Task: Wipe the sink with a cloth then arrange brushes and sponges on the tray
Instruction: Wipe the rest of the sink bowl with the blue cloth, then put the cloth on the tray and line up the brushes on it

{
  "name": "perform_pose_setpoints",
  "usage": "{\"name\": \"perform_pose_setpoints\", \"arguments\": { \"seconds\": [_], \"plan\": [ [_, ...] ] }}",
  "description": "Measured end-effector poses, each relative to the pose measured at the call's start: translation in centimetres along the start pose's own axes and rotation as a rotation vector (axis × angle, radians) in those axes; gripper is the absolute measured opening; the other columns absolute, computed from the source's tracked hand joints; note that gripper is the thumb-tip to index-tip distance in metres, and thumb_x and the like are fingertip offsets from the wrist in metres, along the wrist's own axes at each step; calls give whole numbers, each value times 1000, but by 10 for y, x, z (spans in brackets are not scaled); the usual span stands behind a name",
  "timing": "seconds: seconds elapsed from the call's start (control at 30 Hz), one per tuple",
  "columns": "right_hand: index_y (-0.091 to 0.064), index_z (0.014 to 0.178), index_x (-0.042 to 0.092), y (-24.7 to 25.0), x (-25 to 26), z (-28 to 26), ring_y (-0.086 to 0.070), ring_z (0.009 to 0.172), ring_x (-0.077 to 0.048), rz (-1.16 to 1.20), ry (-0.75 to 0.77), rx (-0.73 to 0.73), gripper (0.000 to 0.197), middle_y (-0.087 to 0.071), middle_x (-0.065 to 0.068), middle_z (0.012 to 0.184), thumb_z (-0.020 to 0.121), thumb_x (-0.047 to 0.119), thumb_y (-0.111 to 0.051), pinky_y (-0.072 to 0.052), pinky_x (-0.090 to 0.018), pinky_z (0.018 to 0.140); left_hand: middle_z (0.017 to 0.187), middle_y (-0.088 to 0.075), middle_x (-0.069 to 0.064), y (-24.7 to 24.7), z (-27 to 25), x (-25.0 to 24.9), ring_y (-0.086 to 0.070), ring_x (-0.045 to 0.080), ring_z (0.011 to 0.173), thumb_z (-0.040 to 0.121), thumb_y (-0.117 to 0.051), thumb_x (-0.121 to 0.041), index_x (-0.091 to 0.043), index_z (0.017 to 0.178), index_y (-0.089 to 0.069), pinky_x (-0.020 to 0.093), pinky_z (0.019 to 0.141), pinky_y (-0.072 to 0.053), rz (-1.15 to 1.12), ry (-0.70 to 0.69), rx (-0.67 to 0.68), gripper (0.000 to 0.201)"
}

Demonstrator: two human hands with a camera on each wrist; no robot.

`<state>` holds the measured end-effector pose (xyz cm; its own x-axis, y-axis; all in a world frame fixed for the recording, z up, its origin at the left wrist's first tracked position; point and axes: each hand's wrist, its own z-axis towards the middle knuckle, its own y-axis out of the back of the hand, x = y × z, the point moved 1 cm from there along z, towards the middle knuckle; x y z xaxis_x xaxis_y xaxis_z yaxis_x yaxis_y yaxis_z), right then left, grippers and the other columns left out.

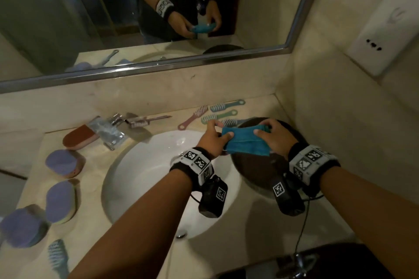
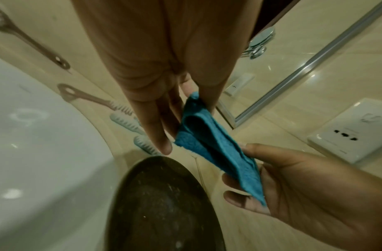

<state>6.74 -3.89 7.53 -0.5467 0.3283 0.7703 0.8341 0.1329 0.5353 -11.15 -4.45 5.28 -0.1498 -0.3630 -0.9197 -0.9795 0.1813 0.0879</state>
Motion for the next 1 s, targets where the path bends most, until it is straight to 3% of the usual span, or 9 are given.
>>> {"name": "perform_pose_setpoints", "arguments": {
  "seconds": [0.17, 0.27, 0.3, 0.37, 0.47, 0.57, 0.63, 0.8, 1.0],
  "plan": [
    [-38, 103, 16, 28, -28, 46, -56, 101, -31, 188, -101, -96, 30, -50, -10, 108, 87, 14, -63, -55, -47, 85, 101, -52, 12, -38, 49, 2, -61, 33, 85, 95, -50, -8, -22, 96, -27, 40, 60, -57, -58, 44, -7, 27],
    [-40, 99, 12, 37, -39, 69, -54, 86, -28, 113, -69, -166, 22, -47, -12, 98, 88, 2, -57, -44, -5, 54, 97, -49, 6, -58, 79, 4, -60, 24, 73, 94, -49, -3, -27, 84, -33, 27, 44, -53, -80, 57, 1, 31],
    [-43, 97, 10, 39, -42, 76, -54, 88, -31, 85, -63, -170, 17, -49, -16, 97, 89, 0, -54, -37, -1, 47, 95, -48, 4, -63, 88, 4, -58, 22, 70, 93, -50, -1, -27, 83, -34, 24, 43, -52, -77, 64, 6, 32],
    [-47, 93, 9, 41, -53, 94, -55, 105, -36, 33, -71, -155, 10, -57, -23, 107, 91, 1, -51, -39, -8, 57, 100, -48, 7, -72, 103, 6, -57, 20, 70, 90, -53, 4, -24, 89, -37, 21, 44, -52, -51, 56, 23, 32],
    [-53, 94, 14, 47, -72, 117, -54, 114, -31, -42, -106, -150, 7, -59, -15, 121, 93, 7, -50, -39, -26, 85, 109, -48, 10, -83, 126, 11, -54, 21, 90, 85, -56, 11, -16, 102, -37, 14, 50, -52, 47, -11, 44, 37],
    [-61, 108, 7, 50, -88, 138, -52, 119, -29, -54, -107, -146, 19, -59, -12, 126, 92, 6, -52, -39, -28, 95, 120, -54, 20, -90, 148, 21, -56, 23, 95, 79, -61, 10, -18, 102, -40, 27, 69, -56, 148, -52, 24, 42],
    [-61, 112, 6, 51, -97, 148, -53, 118, -29, -66, -121, -135, 23, -59, -12, 126, 90, 4, -53, -40, -28, 94, 124, -53, 20, -96, 160, 28, -59, 29, 104, 77, -64, 6, -17, 106, -45, 39, 85, -55, 223, -47, 30, 42],
    [-59, 118, 10, 50, -123, 163, -58, 110, -34, -95, -184, -57, 30, -57, -18, 126, 90, 3, -53, -49, -39, 89, 138, -44, 12, -106, 179, 42, -48, 28, 125, 81, -69, -7, -13, 133, -46, 39, 105, -43, 449, -32, 56, 57],
    [-58, 124, 13, 48, -133, 167, -60, 100, -30, -140, -196, -12, 35, -57, -17, 129, 89, 8, -55, -45, -28, 80, 148, -32, 13, -108, 178, 45, -39, 30, 134, 85, -66, -10, -16, 143, -36, 40, 111, -37, 531, 6, 98, 66]
  ]
}}
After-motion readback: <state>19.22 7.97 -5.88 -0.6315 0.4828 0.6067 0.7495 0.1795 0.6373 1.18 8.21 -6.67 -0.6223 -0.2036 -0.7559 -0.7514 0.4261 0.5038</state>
